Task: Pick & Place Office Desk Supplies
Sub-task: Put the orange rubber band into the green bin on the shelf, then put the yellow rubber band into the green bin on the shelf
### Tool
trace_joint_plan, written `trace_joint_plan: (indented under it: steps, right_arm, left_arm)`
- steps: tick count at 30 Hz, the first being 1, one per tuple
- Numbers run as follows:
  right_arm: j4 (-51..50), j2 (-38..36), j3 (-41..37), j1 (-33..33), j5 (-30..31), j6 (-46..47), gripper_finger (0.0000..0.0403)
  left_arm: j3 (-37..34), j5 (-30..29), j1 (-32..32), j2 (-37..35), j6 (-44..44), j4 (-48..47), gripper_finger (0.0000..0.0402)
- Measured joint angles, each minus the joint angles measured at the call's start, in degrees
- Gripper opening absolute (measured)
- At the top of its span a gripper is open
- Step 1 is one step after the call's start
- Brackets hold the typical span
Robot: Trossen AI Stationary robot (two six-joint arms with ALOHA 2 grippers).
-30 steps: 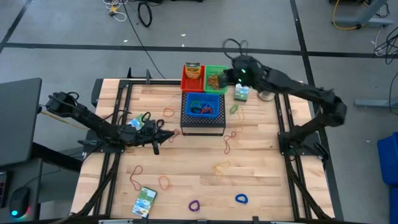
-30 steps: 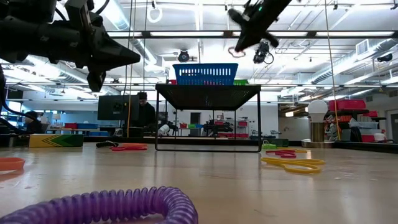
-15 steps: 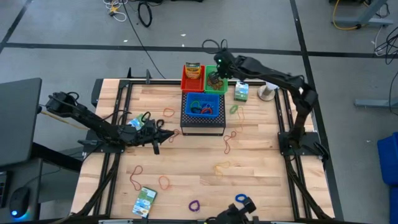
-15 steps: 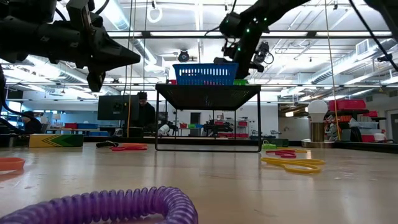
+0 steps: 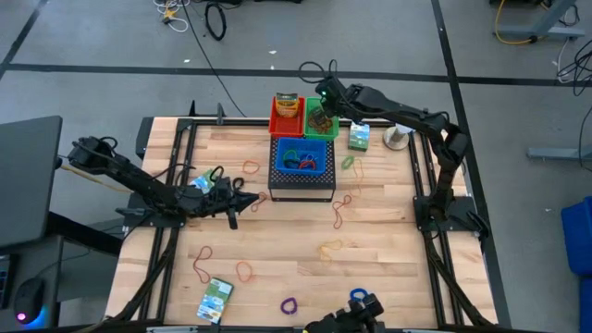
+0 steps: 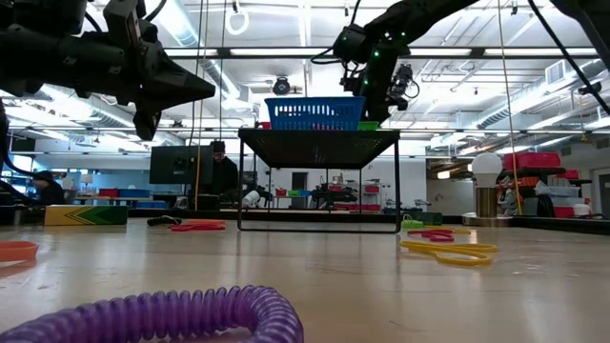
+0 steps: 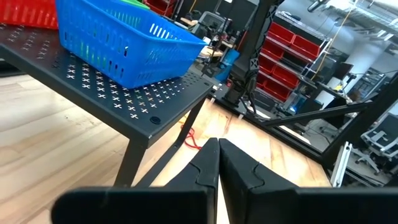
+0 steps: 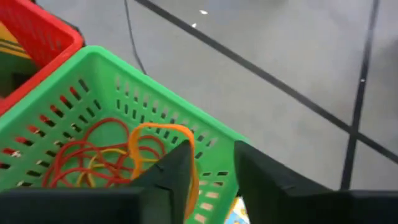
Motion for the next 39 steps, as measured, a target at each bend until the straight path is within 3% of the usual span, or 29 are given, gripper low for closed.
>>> trace_joint_plan:
  steps: [10,19,28,32,35,39]
  right_arm:
    - [0.0,0.0,0.0,2.2,4.9,0.1,0.0241]
    - [-0.5,-1.3,0.0,3.1,-5.4,8.4,0.0286]
    - [0.4,-4.3,0.0,2.3,-9.8,16.7,0.0286]
    - [1.2,-6.1,0.0,1.7,-13.7,14.3,0.028]
    - [3.4,-8.2,0.0,1.5,-17.9,9.0,0.0247]
    - [4.7,-12.4,0.0,3.1,-17.4,2.6,0.0162]
  left_arm:
    - [0.0,-1.0,0.0,0.0,0.3,0.0,0.0012]
    - [0.0,-1.0,0.0,0.0,-0.1,-0.5,0.0012]
    - [0.0,-0.8,-0.1,0.0,-1.7,-0.8,0.0012]
    - [0.0,-0.8,0.0,0.0,-3.1,-0.8,0.0012]
    - [0.0,1.0,1.3,0.0,-4.2,-0.8,0.0012]
    - [0.0,5.0,3.5,0.0,-6.0,-0.6,0.0012]
